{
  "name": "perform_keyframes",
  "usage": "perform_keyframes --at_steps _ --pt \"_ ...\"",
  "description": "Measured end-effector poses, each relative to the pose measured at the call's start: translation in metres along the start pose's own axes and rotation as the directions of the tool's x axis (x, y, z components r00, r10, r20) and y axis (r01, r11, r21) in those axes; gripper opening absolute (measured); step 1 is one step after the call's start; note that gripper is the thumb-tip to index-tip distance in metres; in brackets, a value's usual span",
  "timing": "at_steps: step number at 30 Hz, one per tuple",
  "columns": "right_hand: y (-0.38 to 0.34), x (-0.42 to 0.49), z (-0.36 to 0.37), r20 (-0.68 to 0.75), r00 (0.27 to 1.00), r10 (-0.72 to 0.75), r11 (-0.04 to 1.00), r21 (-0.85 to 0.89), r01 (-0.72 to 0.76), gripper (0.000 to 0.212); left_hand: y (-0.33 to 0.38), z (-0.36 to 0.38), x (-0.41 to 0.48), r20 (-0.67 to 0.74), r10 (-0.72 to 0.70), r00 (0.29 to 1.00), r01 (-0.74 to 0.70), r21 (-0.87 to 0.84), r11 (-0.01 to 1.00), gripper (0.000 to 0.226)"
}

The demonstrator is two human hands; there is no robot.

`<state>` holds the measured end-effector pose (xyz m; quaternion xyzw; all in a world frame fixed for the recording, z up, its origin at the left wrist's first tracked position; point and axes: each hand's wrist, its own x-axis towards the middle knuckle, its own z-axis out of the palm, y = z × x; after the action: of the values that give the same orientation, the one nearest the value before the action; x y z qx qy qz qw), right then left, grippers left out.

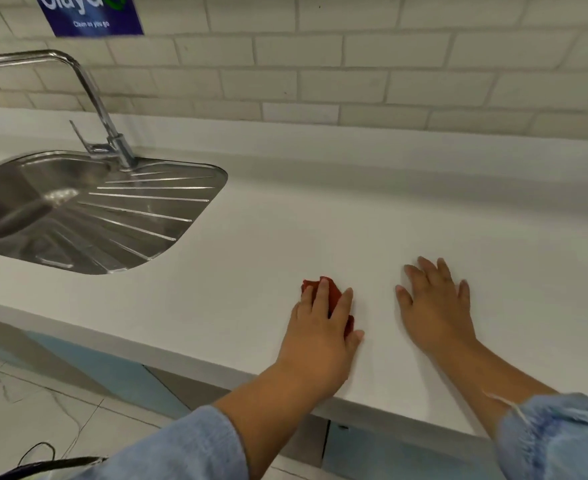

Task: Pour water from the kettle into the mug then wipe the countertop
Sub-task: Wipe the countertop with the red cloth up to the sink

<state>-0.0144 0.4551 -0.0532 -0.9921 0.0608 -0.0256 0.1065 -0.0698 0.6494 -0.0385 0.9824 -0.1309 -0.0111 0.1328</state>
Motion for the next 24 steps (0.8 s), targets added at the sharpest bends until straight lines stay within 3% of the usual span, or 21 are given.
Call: perform_keyframes --at_steps 3,5,12,17,20,24 --pt "0.0 0.002 0.001 0.008 1.0 -0.002 1.0 0.007 0.002 0.05 -0.014 0.001 -0.008 -0.043 0.223 0.974 -0.223 0.012 0.975 0.046" --pt "0.001 0.003 0.003 0.005 1.0 0.002 1.0 0.002 -0.002 0.049 -0.033 -0.006 -0.011 -0.077 0.282 0.956 -0.283 0.009 0.959 0.04" --pt "-0.001 0.003 0.004 -0.007 1.0 0.007 1.0 -0.005 -0.007 0.048 -0.148 -0.044 0.004 -0.134 0.05 0.99 -0.04 0.075 0.996 0.033" --pt "-0.001 0.001 0.001 -0.007 1.0 0.006 1.0 0.003 -0.006 0.049 -0.156 -0.053 0.022 -0.232 -0.084 0.969 0.092 0.022 0.996 0.035" --pt "-0.002 0.002 0.0 -0.008 1.0 0.009 1.0 0.008 -0.009 0.048 -0.114 -0.04 0.023 -0.246 0.068 0.967 -0.077 -0.026 0.997 0.035" --pt "-0.003 0.001 -0.001 -0.018 1.0 0.012 1.0 -0.002 -0.012 0.047 -0.067 -0.012 0.015 -0.123 0.25 0.96 -0.25 0.018 0.968 0.044"
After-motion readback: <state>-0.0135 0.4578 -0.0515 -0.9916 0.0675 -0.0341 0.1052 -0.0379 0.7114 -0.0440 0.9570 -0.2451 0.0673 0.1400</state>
